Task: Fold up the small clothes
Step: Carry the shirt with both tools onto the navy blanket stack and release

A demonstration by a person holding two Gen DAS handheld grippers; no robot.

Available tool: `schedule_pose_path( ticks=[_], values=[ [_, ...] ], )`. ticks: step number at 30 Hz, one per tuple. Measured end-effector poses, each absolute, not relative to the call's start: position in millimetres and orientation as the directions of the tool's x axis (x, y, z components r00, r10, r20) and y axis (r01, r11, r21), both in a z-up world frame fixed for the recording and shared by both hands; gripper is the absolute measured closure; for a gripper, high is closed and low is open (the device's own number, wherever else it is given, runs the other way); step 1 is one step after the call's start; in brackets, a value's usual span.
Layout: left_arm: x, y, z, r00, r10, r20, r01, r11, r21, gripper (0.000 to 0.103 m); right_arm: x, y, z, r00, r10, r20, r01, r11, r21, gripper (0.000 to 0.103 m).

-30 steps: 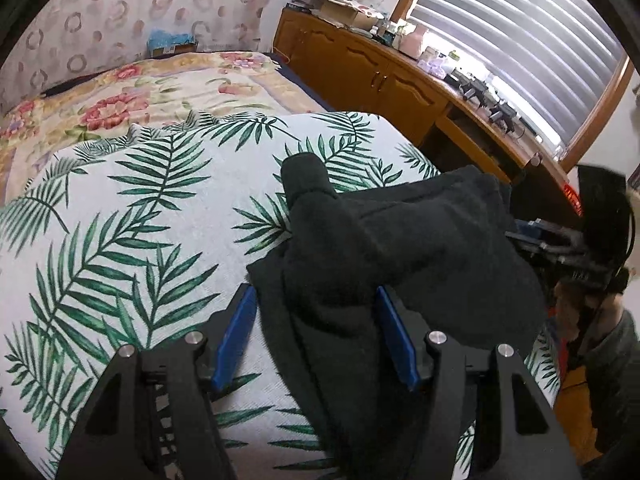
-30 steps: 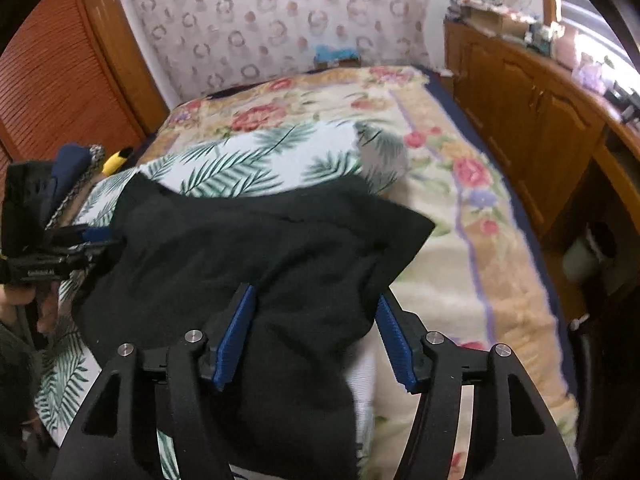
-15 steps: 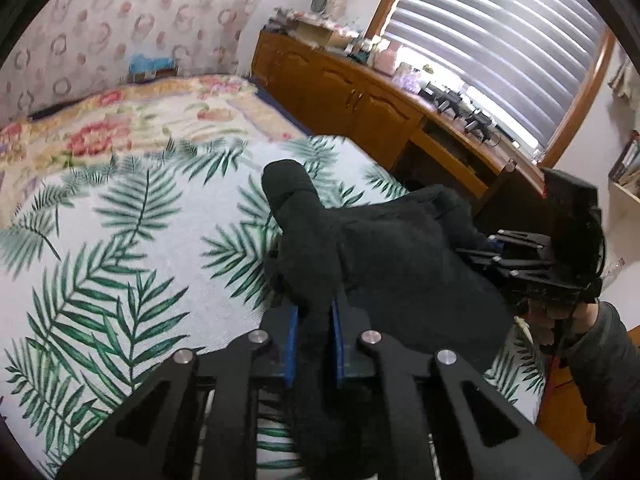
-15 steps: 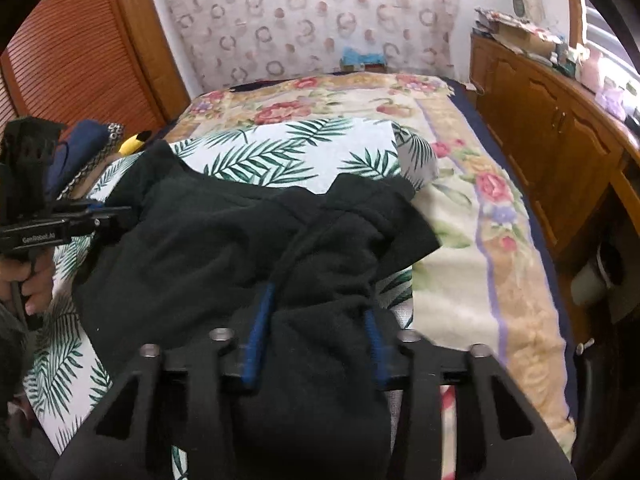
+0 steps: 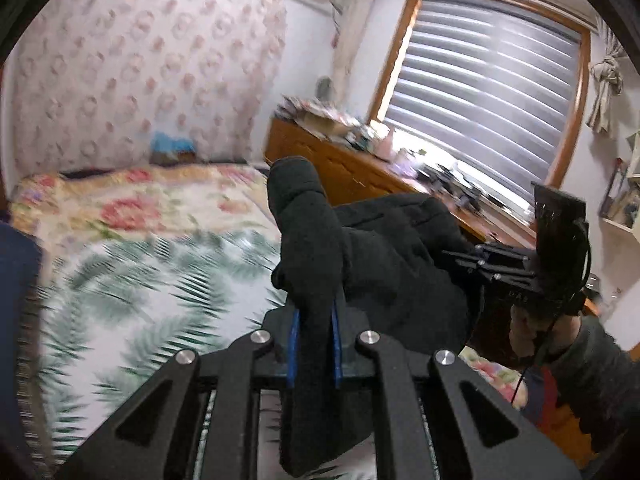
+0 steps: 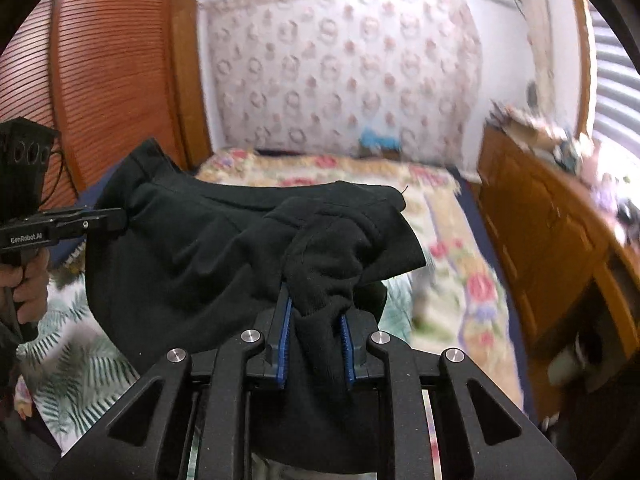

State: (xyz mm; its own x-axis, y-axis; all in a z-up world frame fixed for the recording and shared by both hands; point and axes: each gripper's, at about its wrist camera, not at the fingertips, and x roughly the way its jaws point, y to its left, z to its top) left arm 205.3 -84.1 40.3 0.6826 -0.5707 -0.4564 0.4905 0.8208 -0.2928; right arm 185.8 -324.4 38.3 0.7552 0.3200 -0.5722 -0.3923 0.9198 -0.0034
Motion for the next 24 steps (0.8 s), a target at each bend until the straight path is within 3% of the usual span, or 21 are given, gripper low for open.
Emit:
schedule_pose_path(
  ticks=[12,21,24],
  values=[
    [172.4,84.2,69.3,0.886,-0.240,-0.396,0.157,0.961,-0.230,0.094,267.3,-111.9,100.7,0.697,0.508,-0.506,-0.655,0.739,-0.160,0.085],
    [146.5,155.4,18.1,0.913,-0.034,-0.407,-0.092,0.954,-0.287,0.094,312.2,64.6,94.5,0.580,0.588,-0.564,-0.805,0.519,-0.286,0.086],
    [137.9,165.5,-2.7,0.890,0.037,-0.454,-0.176,0.947,-0.269,0.094,319.0,122.2,79.8,0.532,0.601,-0.597,-0.844,0.438,-0.310,0.085]
  ],
)
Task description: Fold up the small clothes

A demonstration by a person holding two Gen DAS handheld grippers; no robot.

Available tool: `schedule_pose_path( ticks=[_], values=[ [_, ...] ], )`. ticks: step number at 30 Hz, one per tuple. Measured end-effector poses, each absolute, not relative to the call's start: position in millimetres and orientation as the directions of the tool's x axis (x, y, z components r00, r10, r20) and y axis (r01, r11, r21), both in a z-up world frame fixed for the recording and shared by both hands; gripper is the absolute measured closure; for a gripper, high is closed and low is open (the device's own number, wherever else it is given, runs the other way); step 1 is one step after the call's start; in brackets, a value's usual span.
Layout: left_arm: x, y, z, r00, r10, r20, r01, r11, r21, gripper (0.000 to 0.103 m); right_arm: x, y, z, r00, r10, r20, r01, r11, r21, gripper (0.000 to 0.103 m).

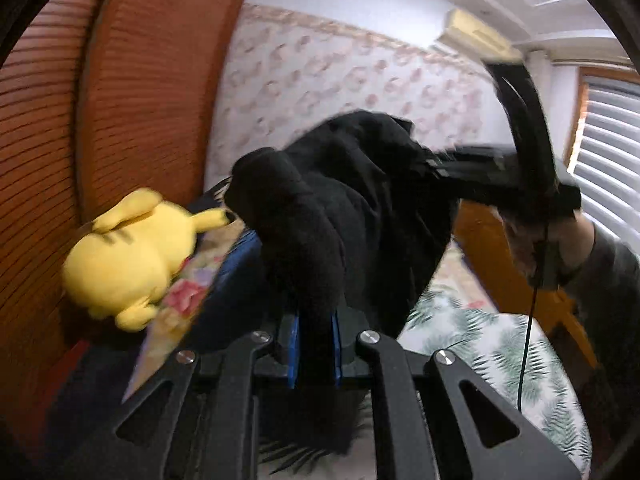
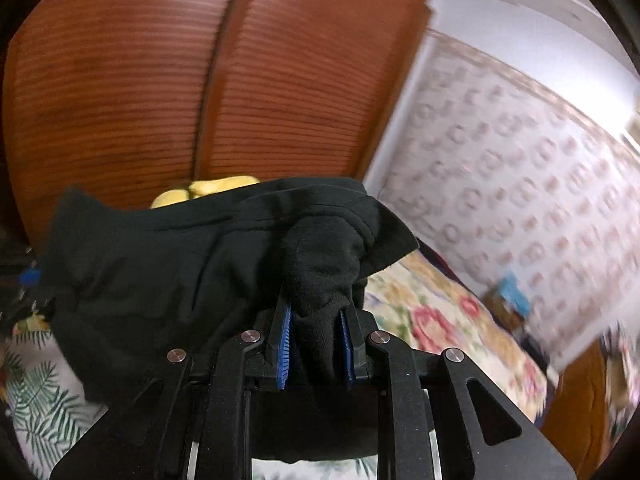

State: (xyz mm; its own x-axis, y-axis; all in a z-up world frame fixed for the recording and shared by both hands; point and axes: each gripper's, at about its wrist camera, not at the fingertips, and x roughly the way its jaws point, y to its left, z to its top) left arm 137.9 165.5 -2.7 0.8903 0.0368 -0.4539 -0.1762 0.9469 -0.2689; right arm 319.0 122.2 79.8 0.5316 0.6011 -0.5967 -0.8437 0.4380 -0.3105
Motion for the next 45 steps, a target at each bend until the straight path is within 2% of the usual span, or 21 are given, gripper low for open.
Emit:
schedule_pose_path(
  ticks=[3,8,11,15,26,28,30,36,38,45],
  values=[
    [140.5,180.6,-27.8,0.860,0.078,-0.504,-0.240,0.934,-0.265,0.094,328.0,160.4,58.4,0.491,0.605,-0.626,-0.867,0.409,-0.284,0.084],
    [140.8,189.5,-41.5,0.841,0.073,-0.536,-0.253,0.929,-0.270,0.088,346.2,176.2,44.6,0.538,0.565,-0.625,-0.817,0.532,-0.222,0.064],
    [131.3,190.8,-39.4,0.850,0.080,-0.520,-0.237,0.941,-0.243,0.081,341.1,157.4,48.2,0.536,0.578,-0.615,-0.812,0.552,-0.189,0.063],
    [120.4,178.9,-21.9,0.866,0.107,-0.489,-0.216,0.961,-0.172,0.065,326.3,128.9,56.3,0.545,0.584,-0.602,-0.786,0.605,-0.124,0.063],
    [96.3,126.6,28.8,0.900,0.029,-0.436,-0.080,0.992,-0.101,0.055,244.8,31.8,85.2,0.625,0.566,-0.538,-0.693,0.720,-0.047,0.063],
    [91.2,115.5,33.2,0.902,0.002,-0.431,-0.051,0.993,-0.103,0.051,227.0,12.1,85.5,0.639,0.559,-0.529,-0.674,0.738,-0.035,0.062],
    [85.9,105.0,37.0,0.907,-0.014,-0.420,-0.031,0.994,-0.100,0.044,210.5,-6.0,82.8,0.651,0.551,-0.522,-0.658,0.753,-0.026,0.062],
    [75.6,72.0,39.9,0.905,-0.058,-0.422,0.030,0.997,-0.074,0.042,165.4,-59.9,73.7,0.691,0.511,-0.512,-0.588,0.808,0.012,0.051],
    [72.7,61.5,39.6,0.904,-0.075,-0.421,0.048,0.996,-0.075,0.042,150.5,-76.7,70.6,0.716,0.484,-0.503,-0.553,0.833,0.016,0.043],
    [63.1,27.3,41.6,0.901,-0.092,-0.423,0.083,0.996,-0.039,0.042,98.5,-128.0,68.2,0.805,0.382,-0.455,-0.421,0.907,0.017,0.036]
  ],
)
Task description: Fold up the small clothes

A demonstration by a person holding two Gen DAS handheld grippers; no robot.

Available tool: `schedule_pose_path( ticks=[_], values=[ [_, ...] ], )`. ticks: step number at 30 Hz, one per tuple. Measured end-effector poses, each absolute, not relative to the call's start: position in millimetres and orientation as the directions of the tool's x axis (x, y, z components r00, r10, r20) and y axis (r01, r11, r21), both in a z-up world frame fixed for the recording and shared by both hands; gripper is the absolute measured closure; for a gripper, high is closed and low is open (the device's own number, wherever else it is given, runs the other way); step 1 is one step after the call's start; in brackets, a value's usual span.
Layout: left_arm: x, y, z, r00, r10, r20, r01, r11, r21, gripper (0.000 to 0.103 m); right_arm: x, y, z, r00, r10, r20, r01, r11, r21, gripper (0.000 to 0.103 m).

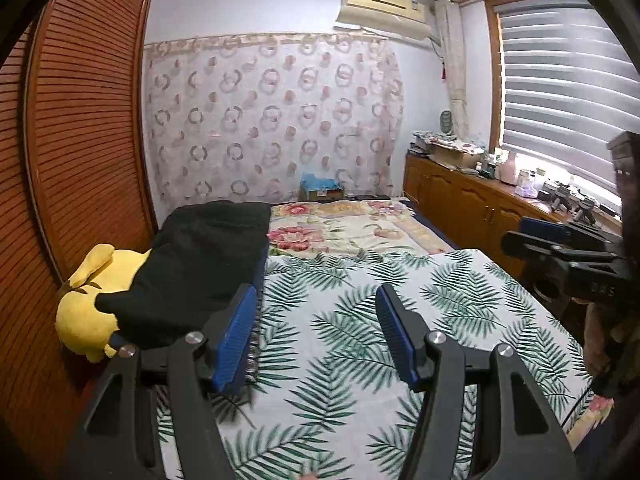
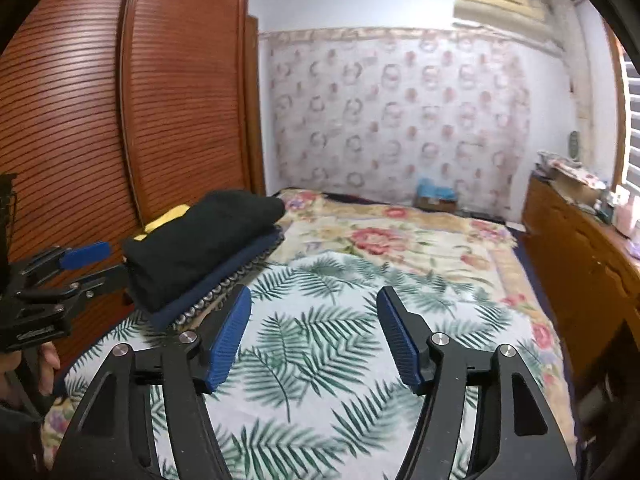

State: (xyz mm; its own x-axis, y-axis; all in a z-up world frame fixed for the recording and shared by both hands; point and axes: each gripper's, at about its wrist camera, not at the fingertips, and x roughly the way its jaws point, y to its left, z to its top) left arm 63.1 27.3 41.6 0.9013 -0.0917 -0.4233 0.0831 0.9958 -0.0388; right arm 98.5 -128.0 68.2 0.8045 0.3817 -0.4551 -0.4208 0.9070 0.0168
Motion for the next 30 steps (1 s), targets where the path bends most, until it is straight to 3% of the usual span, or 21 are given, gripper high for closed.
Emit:
schedule_pose_path(
  ticks=[6,11,30],
  values=[
    [49.8,2.7,48.3,0.900,-0.108,-0.423,0.098,0.994,-0.045,0.042,66.3,-156.3,76.3,0.838,0.345,-0.423,-0.367,0.930,0.030,0.035],
    [41.1,-8.1,54.8,0.900,-0.102,-0.424,0.090,0.995,-0.047,0.042,47.4,-170.7,82.7,0.861,0.325,-0.392,-0.335,0.941,0.046,0.022],
    [18.6,-10.5,69.1,0.914,-0.079,-0.398,0.060,0.996,-0.062,0.042,29.1,-184.7,84.1,0.888,0.270,-0.371,-0.268,0.962,0.058,0.021]
  ],
)
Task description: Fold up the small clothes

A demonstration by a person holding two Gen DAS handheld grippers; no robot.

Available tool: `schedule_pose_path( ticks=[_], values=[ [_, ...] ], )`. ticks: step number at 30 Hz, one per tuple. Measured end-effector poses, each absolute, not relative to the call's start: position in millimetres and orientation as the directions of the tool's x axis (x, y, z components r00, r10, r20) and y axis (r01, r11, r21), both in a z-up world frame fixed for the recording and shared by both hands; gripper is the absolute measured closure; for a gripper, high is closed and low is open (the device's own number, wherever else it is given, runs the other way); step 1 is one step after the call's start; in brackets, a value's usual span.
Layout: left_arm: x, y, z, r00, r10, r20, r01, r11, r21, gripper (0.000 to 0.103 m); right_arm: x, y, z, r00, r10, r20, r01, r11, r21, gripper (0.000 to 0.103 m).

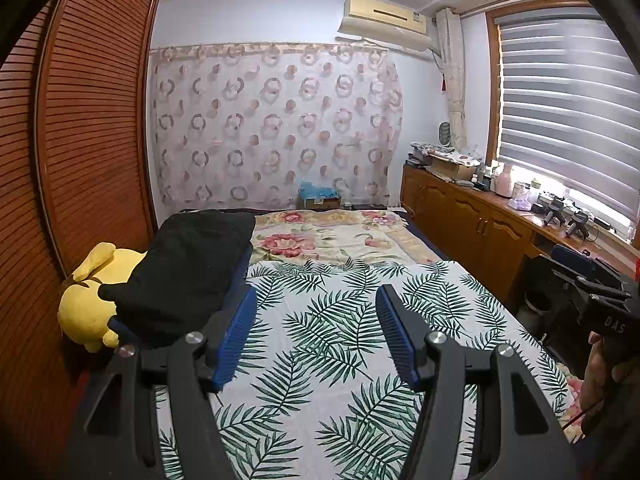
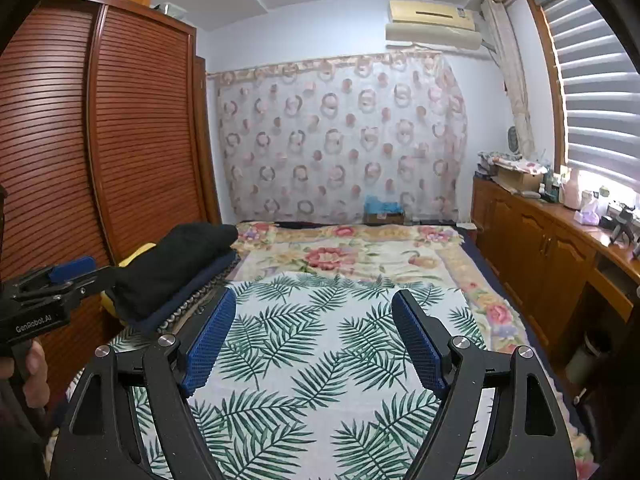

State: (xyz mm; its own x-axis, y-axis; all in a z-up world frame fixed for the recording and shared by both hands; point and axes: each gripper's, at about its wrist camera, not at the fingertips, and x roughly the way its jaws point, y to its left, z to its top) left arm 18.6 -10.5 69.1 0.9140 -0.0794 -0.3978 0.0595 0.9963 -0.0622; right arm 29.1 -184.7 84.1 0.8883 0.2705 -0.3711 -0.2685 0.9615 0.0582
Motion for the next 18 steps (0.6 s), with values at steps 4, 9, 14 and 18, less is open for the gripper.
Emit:
schedule_pose_path(
  ticks=[4,9,14,18],
  values=[
    [18.2,-8.9,68.5,0.913,-0.074,-0.401,0.053,0.997,-0.063,0.042,29.2,-184.2,83.6,0.889,0.269,-0.371,-0.267,0.962,0.057,0.021],
    [19.5,-7.0,68.9,0.912,-0.069,-0.404,0.049,0.997,-0.060,0.042,28.7,-183.4,82.9,0.887,0.271,-0.374,-0.269,0.961,0.060,0.021],
    [18.8,-7.2,69.3,0.912,-0.065,-0.404,0.045,0.997,-0.058,0.042,28.1,-183.0,82.5,0.889,0.267,-0.372,-0.265,0.962,0.058,0.021],
    [19.3,-7.1,69.7,0.913,-0.065,-0.403,0.046,0.997,-0.057,0.042,28.7,-181.1,81.8,0.888,0.267,-0.375,-0.265,0.963,0.056,0.021]
  ],
)
